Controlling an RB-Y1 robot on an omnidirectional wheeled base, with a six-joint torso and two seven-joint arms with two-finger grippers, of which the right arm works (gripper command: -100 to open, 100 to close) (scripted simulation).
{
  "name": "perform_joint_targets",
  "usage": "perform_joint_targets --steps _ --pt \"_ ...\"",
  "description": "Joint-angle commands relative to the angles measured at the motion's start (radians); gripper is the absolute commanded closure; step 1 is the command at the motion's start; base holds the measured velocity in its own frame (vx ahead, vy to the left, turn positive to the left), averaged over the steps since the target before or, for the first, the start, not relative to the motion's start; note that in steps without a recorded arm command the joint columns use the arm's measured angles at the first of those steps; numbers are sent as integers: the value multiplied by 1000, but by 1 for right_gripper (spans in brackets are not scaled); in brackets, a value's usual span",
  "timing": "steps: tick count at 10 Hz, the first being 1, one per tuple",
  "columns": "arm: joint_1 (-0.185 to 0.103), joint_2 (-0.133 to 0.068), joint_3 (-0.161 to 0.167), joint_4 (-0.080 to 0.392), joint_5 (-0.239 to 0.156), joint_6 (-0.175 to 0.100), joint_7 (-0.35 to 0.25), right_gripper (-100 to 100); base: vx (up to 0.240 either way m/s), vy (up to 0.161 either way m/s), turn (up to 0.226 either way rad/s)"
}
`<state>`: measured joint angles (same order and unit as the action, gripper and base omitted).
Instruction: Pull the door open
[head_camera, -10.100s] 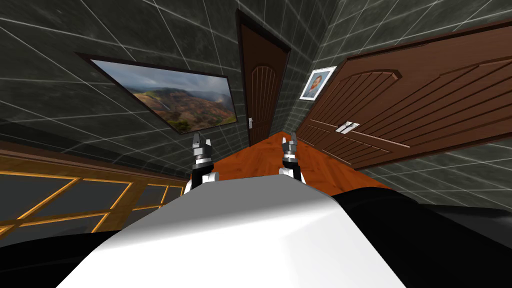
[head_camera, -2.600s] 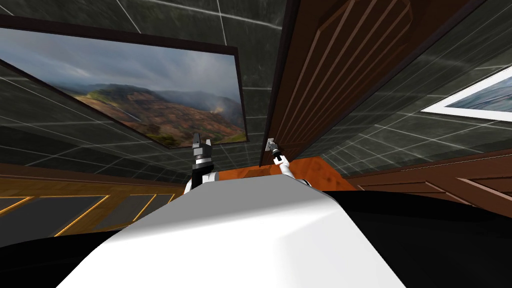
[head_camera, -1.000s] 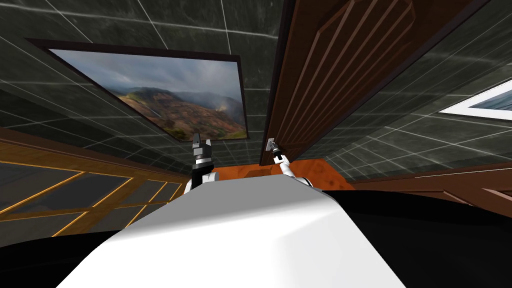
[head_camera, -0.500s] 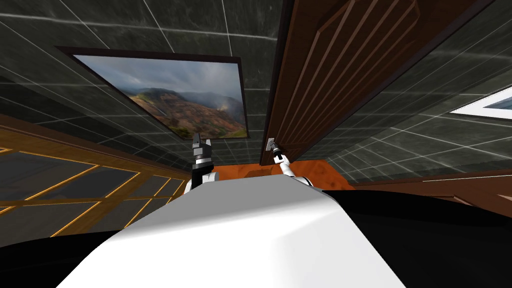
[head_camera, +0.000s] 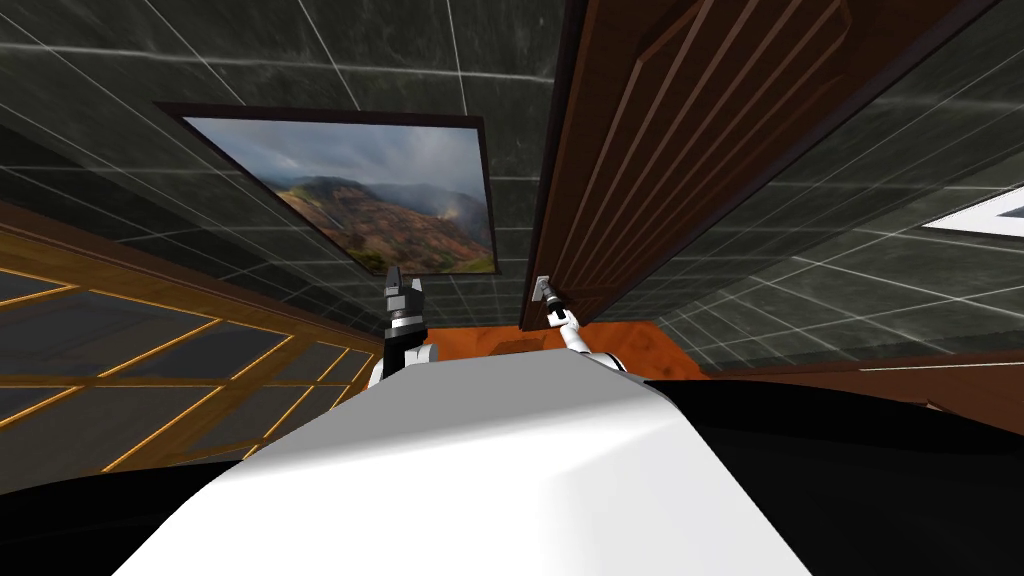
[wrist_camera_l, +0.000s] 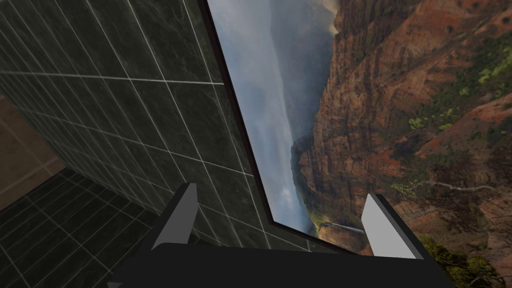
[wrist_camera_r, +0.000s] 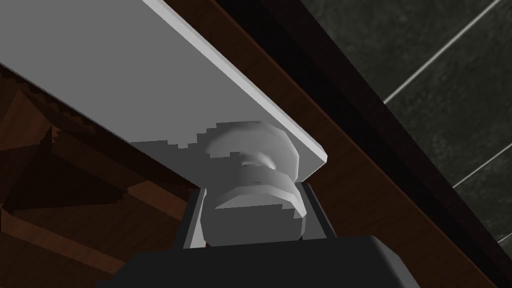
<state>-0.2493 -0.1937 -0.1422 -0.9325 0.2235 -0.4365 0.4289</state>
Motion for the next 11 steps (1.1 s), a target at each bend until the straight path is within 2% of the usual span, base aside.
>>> perform_joint_targets --steps 1,2,4,5,6,7,9,10,11 --pt "-11 9 15 21 -25 -12 -50 100 -37 -41 73" --pt "-11 9 15 21 -25 -12 -54 100 -28 -23 36" --pt "-19 4 25 32 -71 -15 -119 100 -47 -29 81" --pt "-19 4 25 32 -71 -15 -137 100 -46 -36 50" --pt "-22 1 30 37 -95 -16 -171 100 -45 -23 75" --pt "-22 1 30 37 -95 -16 -178 100 -37 -11 34" --pt "-30 -4 41 49 -143 -19 -244 100 -50 -32 89" --pt "-30 -4 41 49 -143 -19 -261 100 -36 -35 63" --pt "-34 -7 46 55 -168 -21 -296 100 -44 -19 57"
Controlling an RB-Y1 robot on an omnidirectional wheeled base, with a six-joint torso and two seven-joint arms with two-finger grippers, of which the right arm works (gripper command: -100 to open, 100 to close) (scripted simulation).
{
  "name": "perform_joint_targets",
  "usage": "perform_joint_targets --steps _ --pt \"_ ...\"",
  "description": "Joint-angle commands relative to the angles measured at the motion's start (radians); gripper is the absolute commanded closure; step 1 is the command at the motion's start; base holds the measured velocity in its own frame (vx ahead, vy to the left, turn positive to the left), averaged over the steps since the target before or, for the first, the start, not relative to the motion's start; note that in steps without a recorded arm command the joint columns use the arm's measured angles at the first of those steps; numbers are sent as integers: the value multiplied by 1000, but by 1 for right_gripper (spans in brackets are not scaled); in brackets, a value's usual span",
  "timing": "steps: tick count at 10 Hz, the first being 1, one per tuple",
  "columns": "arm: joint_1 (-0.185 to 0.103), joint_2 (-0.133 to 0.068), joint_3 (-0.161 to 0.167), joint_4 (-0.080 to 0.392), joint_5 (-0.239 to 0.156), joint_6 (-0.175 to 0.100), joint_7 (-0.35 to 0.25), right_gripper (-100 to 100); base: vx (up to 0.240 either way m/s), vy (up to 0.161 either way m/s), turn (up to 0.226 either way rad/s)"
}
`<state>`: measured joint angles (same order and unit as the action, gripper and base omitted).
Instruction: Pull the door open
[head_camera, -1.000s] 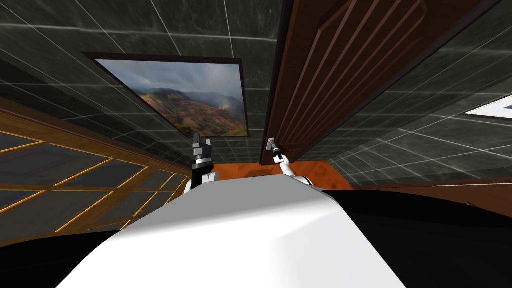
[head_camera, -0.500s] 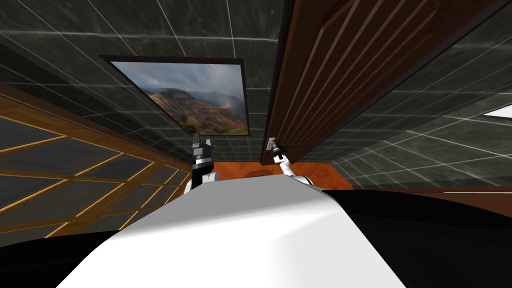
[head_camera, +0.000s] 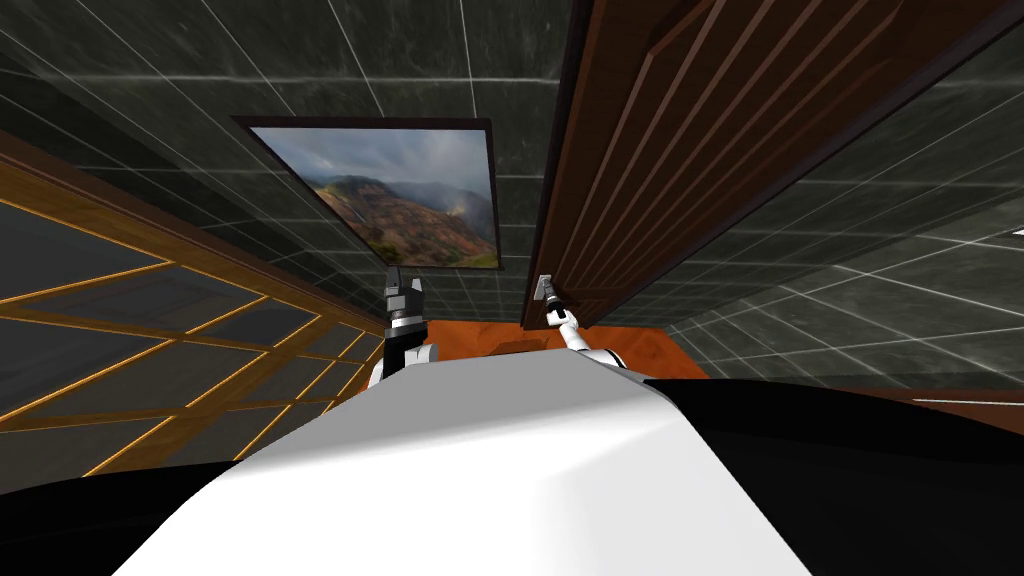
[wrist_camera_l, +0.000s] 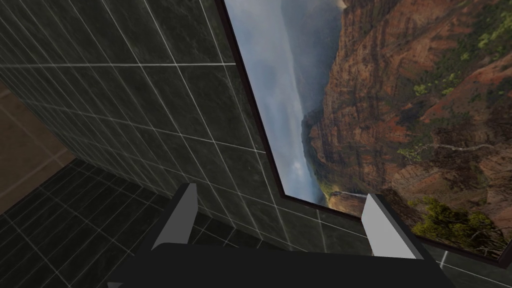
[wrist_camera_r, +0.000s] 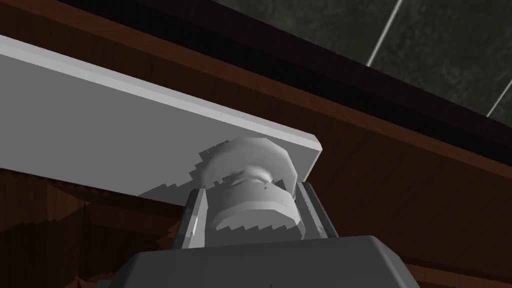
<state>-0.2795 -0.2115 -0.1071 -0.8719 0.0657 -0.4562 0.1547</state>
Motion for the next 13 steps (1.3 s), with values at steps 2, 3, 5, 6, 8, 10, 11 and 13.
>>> perform_joint_targets --steps 2,3,5,6,8,10,11,13 --pt "-7 8 17 0 -36 -2 -67 100 -44 -23 56" --pt "-7 8 17 0 -36 -2 -71 100 -34 -23 48" --pt "-11 5 22 6 -60 -4 -112 100 -33 -23 63" --pt "-15 3 28 12 -86 -5 -152 100 -43 -20 81" --pt "-19 0 33 18 -112 -7 -196 100 -52 -31 70" --pt "-23 -3 39 24 -137 -8 -238 100 -42 -21 59" --pt "-27 -6 44 30 -163 -10 -276 100 -35 -28 80" --pt "-31 -9 50 36 -189 -11 -319 100 -38 -20 54"
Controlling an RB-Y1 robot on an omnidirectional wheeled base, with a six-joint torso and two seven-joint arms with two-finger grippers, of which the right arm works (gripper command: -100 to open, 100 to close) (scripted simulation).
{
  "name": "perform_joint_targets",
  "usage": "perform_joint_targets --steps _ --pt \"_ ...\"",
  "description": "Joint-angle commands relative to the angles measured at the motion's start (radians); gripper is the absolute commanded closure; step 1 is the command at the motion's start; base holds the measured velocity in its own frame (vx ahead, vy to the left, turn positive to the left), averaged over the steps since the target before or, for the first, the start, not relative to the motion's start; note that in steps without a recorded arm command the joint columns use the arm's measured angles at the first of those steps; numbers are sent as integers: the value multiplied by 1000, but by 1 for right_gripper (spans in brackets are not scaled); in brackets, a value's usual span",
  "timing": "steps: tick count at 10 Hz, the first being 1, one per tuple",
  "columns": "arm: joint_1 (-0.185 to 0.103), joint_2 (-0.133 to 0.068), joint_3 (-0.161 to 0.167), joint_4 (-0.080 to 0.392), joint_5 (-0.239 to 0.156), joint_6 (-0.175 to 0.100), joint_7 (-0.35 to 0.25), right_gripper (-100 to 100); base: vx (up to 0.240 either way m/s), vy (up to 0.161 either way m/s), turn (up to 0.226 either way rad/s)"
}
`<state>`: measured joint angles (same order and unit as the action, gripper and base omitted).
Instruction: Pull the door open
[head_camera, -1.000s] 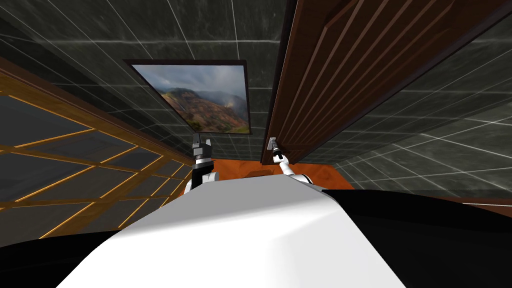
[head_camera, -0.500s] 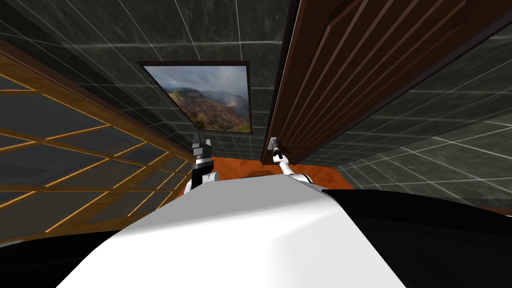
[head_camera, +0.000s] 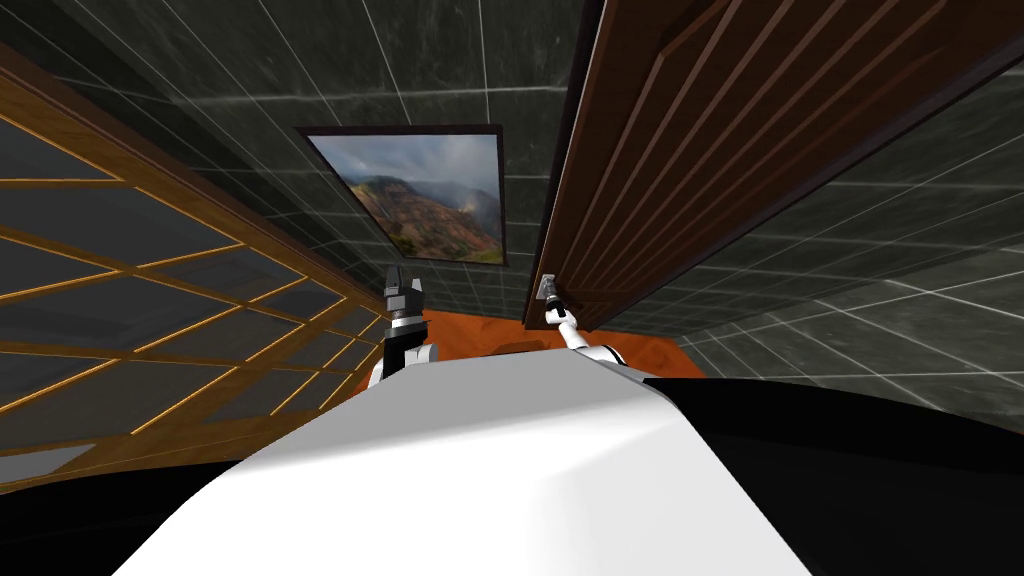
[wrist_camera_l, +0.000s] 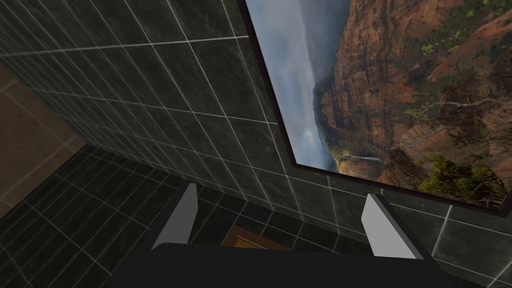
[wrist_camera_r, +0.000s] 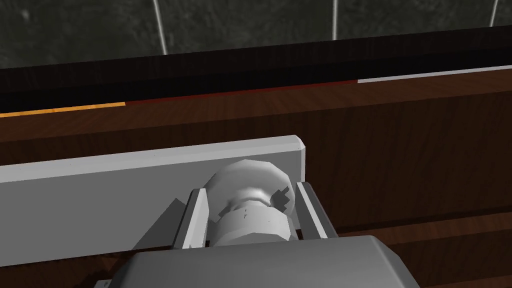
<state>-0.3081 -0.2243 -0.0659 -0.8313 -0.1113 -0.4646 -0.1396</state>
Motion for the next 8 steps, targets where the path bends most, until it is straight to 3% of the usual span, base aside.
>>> perform_joint_targets --steps 1,4,6,7,8 --pt "-7 1 14 2 -37 -4 -50 100 -56 -26 118" --pt "-11 -2 20 8 -63 -6 -111 100 -51 -23 50" --pt "-19 -7 31 20 -114 -9 -175 100 -49 -27 103" --pt "-19 -7 31 20 -114 -9 -194 100 -51 -18 54" --pt "-23 -10 36 26 -139 -10 -227 100 -50 -19 56"
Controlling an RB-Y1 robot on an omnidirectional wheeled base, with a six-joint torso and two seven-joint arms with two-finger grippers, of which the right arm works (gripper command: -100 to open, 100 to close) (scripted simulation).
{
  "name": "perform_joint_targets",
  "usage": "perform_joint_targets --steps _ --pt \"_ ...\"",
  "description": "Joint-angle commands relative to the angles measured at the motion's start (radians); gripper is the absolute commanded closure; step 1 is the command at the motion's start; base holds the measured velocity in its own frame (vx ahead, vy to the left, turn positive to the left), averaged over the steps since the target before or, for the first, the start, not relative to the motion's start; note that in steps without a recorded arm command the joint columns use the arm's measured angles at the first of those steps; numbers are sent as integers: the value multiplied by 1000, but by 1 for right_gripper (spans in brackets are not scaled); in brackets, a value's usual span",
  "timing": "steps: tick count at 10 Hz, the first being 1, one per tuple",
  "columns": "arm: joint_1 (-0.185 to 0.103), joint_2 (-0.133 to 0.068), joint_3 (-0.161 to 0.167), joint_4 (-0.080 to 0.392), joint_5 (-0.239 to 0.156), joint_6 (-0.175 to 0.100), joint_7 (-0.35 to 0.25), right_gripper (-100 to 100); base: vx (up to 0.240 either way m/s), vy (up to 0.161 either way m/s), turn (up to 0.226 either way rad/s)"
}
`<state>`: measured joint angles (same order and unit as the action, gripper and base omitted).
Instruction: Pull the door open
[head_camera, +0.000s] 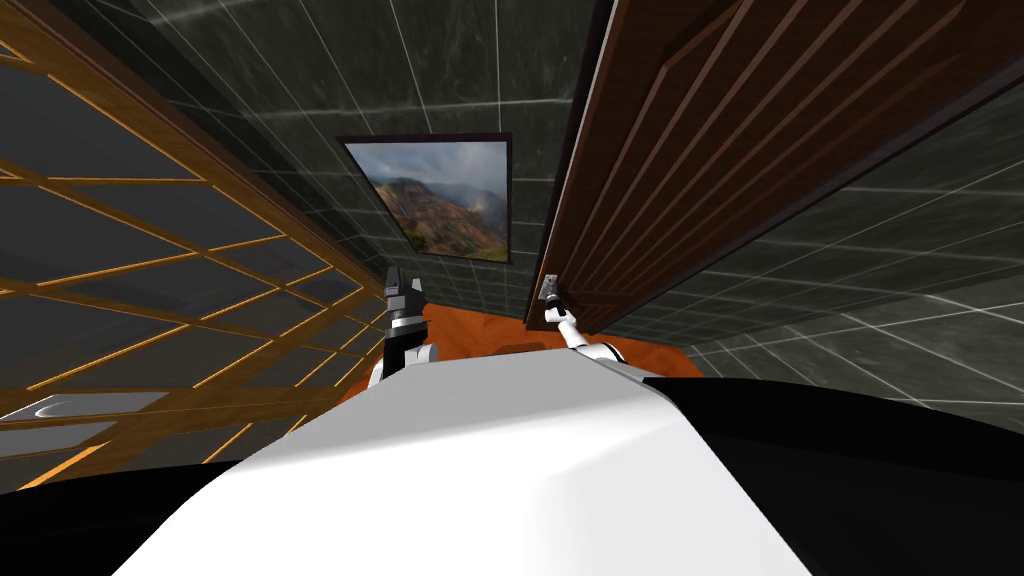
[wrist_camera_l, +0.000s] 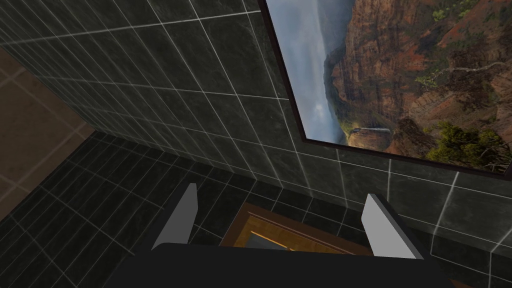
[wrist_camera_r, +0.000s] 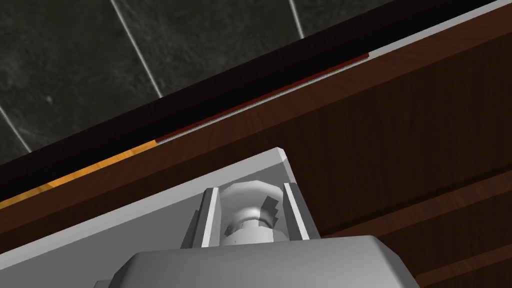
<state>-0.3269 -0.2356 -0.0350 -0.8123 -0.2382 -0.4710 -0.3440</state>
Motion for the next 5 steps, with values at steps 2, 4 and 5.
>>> perform_joint_targets --steps 2,4,5 --pt "-8 -1 11 13 -37 -5 -70 100 -37 -16 62" --pt "-3 13 8 -4 -70 0 -114 -100 -90 -34 41" --pt "-2 19 8 -8 -88 1 -143 -100 -108 -27 24"
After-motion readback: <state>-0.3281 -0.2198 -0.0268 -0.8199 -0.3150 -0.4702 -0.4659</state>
